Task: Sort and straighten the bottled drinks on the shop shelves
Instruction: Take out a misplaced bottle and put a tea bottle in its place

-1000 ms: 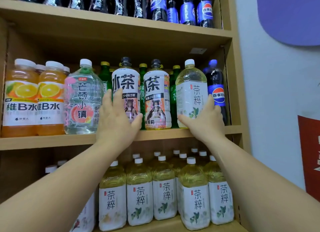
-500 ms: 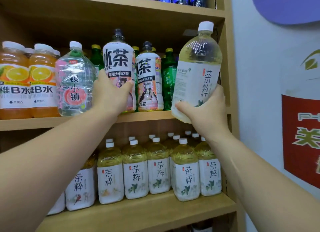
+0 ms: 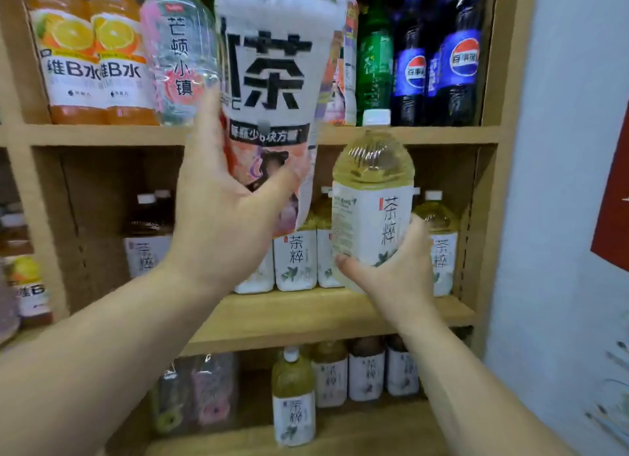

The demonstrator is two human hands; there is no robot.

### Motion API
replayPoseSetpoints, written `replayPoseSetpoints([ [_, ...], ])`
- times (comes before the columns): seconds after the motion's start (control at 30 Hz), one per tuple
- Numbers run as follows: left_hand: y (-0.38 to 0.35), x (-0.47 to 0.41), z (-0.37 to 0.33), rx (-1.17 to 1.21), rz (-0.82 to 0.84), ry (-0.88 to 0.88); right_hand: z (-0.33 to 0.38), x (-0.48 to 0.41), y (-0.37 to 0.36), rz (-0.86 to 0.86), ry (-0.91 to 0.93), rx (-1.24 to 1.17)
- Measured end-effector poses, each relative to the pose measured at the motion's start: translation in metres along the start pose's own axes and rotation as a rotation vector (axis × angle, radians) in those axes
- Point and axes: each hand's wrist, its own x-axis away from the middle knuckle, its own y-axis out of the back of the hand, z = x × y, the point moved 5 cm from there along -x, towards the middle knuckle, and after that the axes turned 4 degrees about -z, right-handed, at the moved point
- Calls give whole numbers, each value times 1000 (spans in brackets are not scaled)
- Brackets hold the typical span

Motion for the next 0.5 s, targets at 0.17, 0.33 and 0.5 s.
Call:
replayPoseSetpoints([
  [0.17, 15, 66, 60, -52, -30, 208, -43, 20, -46, 47, -49, 124],
  [0.33, 26, 105, 110, -185, -81, 360, -73, 28, -78, 28, -102, 268],
  [0.5, 42, 113, 151, -295, -139, 480, -94, 32, -90, -5, -178, 311],
])
